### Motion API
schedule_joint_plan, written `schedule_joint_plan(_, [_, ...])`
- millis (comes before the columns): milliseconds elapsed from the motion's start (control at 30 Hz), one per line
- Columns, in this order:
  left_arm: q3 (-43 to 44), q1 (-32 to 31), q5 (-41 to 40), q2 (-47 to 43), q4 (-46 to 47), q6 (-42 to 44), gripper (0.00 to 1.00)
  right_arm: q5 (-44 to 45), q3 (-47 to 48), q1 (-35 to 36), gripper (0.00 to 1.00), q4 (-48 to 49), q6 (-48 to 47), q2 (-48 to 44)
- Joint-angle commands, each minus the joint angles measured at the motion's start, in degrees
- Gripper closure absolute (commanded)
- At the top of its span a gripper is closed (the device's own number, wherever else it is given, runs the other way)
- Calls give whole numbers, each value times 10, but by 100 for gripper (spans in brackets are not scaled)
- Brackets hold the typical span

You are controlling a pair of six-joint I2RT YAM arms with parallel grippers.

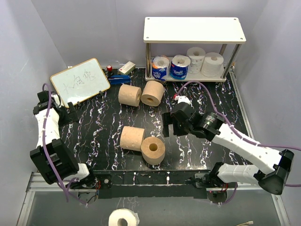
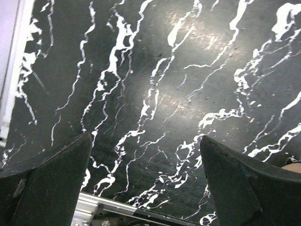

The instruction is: Place and organize the paper towels onto the shelf

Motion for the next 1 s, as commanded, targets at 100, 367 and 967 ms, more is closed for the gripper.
schedule_joint_plan(100, [14,2,-19,-43,-49,-6,2,-56,-17,28,2,78,47,8])
schedule_joint_plan(367, [-18,2,13,-102,-36,25,2,-68,-24,46,2,98,-1,84])
schedule_joint_plan(967, [-34,4,17,-92,-16,22,4,-96,-44,50,12,102,-4,114])
